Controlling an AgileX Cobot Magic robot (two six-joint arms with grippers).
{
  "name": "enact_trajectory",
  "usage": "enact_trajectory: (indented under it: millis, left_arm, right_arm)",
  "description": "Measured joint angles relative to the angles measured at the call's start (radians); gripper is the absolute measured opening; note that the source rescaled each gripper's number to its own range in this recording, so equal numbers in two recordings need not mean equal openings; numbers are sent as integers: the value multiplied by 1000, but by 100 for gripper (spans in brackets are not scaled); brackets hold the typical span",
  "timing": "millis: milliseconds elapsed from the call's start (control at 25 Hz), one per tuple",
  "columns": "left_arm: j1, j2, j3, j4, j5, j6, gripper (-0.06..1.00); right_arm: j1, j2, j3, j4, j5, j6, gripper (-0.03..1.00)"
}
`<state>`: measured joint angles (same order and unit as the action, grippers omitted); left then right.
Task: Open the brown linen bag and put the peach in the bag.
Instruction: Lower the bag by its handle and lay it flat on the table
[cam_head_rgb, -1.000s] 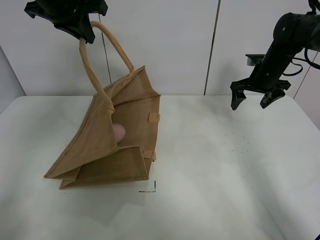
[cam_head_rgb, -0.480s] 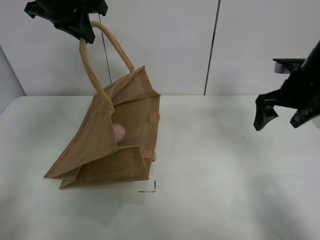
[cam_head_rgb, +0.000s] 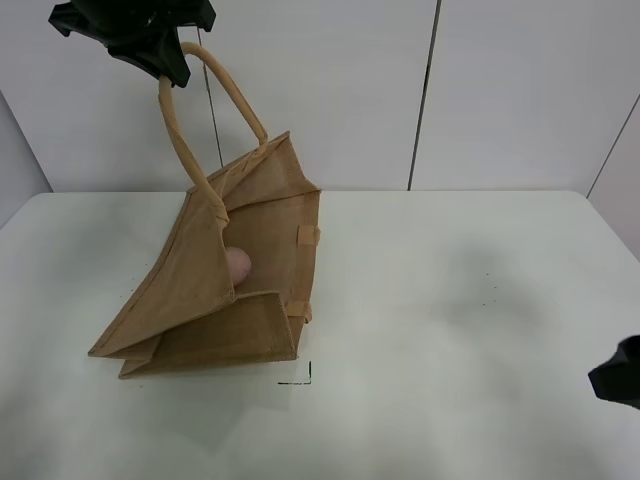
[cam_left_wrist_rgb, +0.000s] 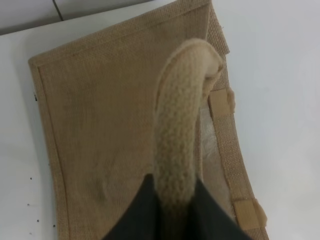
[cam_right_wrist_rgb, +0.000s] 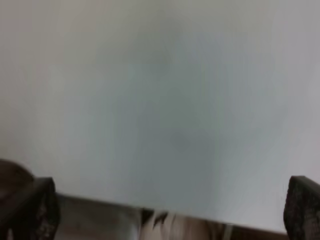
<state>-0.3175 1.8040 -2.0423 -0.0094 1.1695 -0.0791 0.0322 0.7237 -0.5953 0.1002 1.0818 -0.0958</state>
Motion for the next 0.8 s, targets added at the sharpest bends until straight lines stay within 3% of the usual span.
enact_trajectory:
  millis: [160,440,800]
  left_arm:
    - [0,0,0,0,0,0,0]
    - [0,0,0,0,0,0,0]
    - [0,1,0,0,-1,0,0]
  right_arm:
    - [0,-271,89,-13,-33,1,100]
    - [0,-587,96,-39,-50,22,100]
    - [0,-726,96,-49,-50,26,100]
